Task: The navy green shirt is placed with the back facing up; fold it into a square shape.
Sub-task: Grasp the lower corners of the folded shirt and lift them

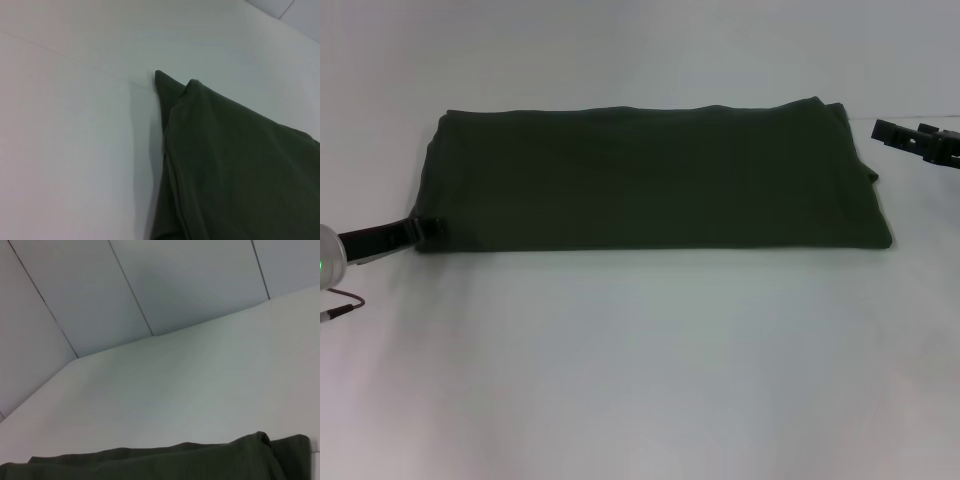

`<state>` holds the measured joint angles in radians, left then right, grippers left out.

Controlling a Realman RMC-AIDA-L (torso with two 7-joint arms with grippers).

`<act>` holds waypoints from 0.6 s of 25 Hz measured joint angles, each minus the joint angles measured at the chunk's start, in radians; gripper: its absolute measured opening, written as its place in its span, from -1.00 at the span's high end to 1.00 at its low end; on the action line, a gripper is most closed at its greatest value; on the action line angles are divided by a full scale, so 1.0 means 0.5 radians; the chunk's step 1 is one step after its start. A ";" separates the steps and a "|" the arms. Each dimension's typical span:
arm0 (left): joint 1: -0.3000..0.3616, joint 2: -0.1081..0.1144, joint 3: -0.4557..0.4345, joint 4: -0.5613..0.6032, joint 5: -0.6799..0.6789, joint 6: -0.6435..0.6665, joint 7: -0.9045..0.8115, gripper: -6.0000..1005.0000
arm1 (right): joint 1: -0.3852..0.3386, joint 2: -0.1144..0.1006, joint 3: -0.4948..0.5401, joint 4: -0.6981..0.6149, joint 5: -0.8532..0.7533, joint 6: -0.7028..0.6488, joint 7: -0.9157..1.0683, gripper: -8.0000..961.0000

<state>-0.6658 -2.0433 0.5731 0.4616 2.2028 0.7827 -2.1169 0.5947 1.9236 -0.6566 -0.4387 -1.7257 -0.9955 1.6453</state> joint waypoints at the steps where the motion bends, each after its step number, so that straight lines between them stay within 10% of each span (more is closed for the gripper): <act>1: -0.001 0.000 0.005 -0.002 0.000 -0.006 0.000 0.28 | 0.001 0.000 0.000 0.000 0.000 0.000 0.000 -0.91; 15: -0.015 0.000 0.038 -0.049 0.000 -0.074 0.020 0.46 | 0.015 0.003 0.000 0.000 0.000 0.019 -0.001 -0.91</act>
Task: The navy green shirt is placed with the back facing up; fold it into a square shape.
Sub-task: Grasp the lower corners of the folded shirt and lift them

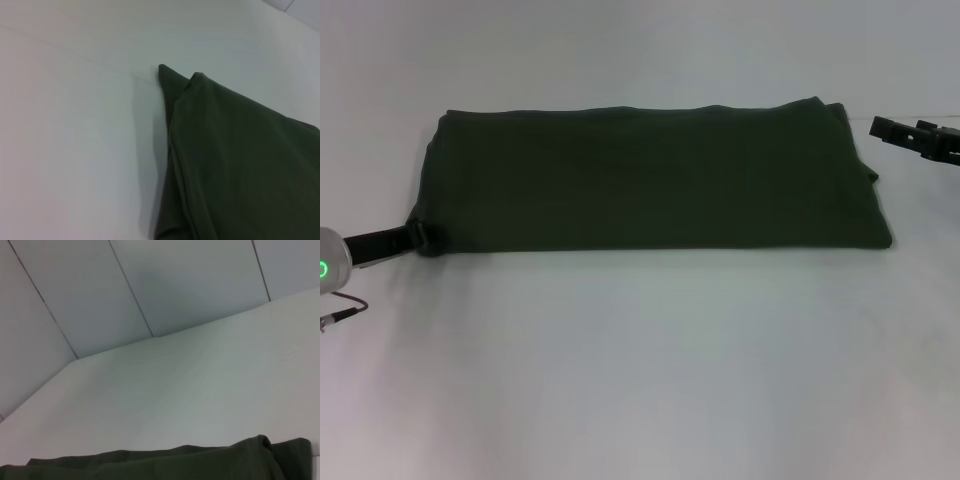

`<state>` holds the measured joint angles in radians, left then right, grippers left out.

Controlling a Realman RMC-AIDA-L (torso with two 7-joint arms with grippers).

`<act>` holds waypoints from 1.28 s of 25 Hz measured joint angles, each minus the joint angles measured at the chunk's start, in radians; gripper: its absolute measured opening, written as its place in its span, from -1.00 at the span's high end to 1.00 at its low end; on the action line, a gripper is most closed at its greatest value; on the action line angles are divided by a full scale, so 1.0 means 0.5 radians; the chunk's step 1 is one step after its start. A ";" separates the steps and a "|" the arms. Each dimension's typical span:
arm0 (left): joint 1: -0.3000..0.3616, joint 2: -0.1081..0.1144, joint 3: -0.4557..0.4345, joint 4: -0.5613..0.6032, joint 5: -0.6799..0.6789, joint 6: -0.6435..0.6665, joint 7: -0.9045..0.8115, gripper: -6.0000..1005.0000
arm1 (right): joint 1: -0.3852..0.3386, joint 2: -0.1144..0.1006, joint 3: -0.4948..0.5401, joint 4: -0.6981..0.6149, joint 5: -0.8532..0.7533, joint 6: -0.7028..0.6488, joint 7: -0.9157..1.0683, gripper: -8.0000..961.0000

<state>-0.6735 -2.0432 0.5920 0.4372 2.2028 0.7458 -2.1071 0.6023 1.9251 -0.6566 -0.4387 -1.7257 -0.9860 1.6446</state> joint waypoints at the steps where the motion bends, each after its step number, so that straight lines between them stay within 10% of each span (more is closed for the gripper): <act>1: -0.001 0.000 0.005 0.000 0.000 -0.004 0.000 0.48 | 0.001 0.000 0.000 0.000 0.000 0.002 0.000 -0.91; 32: 0.005 -0.003 0.006 -0.001 -0.003 -0.039 -0.070 0.77 | 0.007 0.003 0.000 0.000 -0.029 0.017 -0.009 -0.91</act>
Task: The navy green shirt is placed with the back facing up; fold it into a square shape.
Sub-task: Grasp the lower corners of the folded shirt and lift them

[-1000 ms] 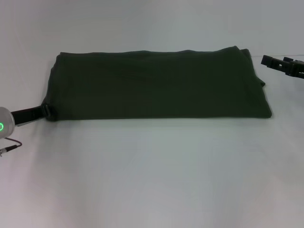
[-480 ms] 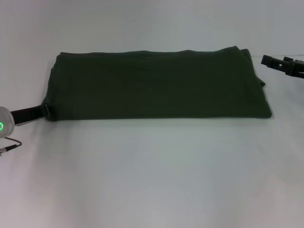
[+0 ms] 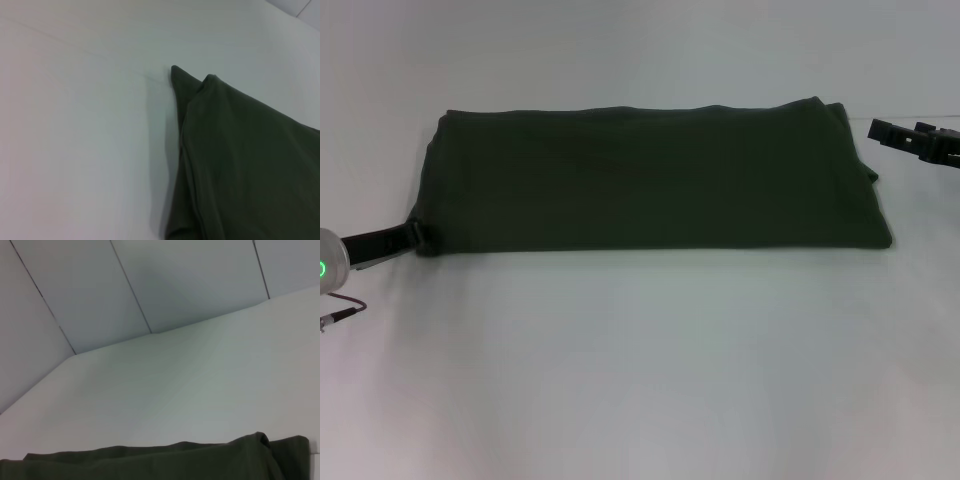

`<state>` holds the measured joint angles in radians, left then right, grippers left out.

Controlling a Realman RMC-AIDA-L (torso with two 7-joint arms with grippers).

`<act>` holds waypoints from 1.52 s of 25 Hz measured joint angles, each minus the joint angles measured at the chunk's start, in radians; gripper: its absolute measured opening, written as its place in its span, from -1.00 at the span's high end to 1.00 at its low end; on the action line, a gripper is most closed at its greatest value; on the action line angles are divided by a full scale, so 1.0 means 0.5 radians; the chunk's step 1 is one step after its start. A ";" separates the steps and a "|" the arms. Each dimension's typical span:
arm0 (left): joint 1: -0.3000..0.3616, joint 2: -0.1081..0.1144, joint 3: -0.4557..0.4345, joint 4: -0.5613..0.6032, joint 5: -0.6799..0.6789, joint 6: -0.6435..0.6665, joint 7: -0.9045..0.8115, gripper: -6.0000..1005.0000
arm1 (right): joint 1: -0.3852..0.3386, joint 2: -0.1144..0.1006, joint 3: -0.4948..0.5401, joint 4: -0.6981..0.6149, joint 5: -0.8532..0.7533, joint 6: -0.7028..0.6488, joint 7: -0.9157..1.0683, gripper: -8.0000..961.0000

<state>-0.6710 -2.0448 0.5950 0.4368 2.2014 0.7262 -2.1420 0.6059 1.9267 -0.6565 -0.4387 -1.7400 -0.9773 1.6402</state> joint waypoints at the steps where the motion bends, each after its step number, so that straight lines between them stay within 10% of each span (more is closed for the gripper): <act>1: 0.000 0.000 -0.001 0.000 -0.002 0.001 0.000 0.77 | 0.000 0.000 0.000 0.000 0.000 0.000 0.000 -0.91; 12: -0.004 0.000 0.024 0.005 0.000 0.018 0.000 0.46 | 0.003 -0.002 0.000 0.000 -0.024 0.001 0.012 -0.91; 29: -0.005 0.013 0.027 0.007 0.006 0.013 -0.062 0.98 | 0.006 -0.004 0.000 0.000 -0.031 0.021 0.056 -0.91; 38: 0.001 0.010 0.025 0.013 0.006 0.022 -0.077 0.98 | 0.081 -0.116 0.000 -0.179 -0.665 -0.172 0.941 -0.91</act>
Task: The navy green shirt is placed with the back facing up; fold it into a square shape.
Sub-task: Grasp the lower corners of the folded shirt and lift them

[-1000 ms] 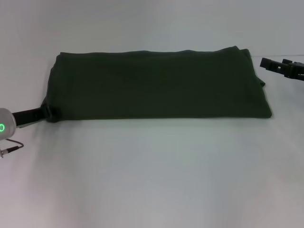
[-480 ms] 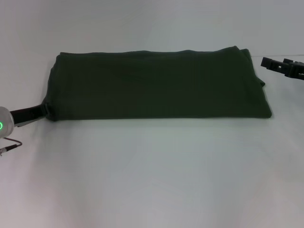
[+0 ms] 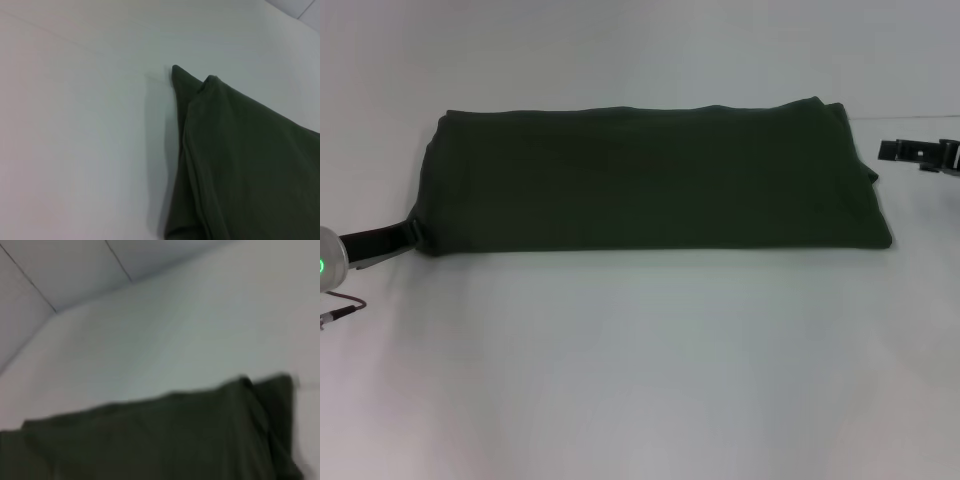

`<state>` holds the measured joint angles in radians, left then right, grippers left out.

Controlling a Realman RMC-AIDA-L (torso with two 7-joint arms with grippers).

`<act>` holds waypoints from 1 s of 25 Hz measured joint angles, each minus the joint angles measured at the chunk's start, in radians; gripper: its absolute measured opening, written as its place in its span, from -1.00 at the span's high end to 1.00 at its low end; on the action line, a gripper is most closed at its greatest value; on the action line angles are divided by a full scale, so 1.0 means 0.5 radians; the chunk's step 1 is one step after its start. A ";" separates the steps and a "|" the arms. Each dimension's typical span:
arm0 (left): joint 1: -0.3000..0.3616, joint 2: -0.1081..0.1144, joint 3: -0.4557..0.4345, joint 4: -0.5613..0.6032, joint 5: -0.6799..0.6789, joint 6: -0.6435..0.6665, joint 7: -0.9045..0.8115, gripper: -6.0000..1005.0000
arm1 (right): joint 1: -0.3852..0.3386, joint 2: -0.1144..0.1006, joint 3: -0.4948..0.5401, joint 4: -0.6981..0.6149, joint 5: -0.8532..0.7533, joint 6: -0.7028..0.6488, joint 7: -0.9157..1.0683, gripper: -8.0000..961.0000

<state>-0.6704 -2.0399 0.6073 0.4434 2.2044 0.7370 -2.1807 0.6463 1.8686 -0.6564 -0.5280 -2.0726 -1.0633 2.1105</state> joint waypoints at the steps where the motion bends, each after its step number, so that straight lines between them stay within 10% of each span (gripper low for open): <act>1: 0.001 -0.001 0.000 0.000 0.001 0.003 0.000 0.98 | 0.022 -0.023 0.000 -0.005 -0.101 -0.031 0.111 -0.91; 6: 0.003 -0.004 0.000 0.000 0.003 0.012 -0.001 0.98 | 0.102 -0.064 0.000 -0.027 -0.455 -0.109 0.384 -0.91; 25: 0.003 -0.007 0.004 0.000 0.003 0.005 0.001 0.96 | 0.257 0.042 -0.126 0.143 -0.708 0.164 0.471 -0.91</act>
<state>-0.6688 -2.0432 0.6094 0.4433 2.2059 0.7394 -2.1803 0.7748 1.8896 -0.7194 -0.4566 -2.4267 -0.9812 2.3458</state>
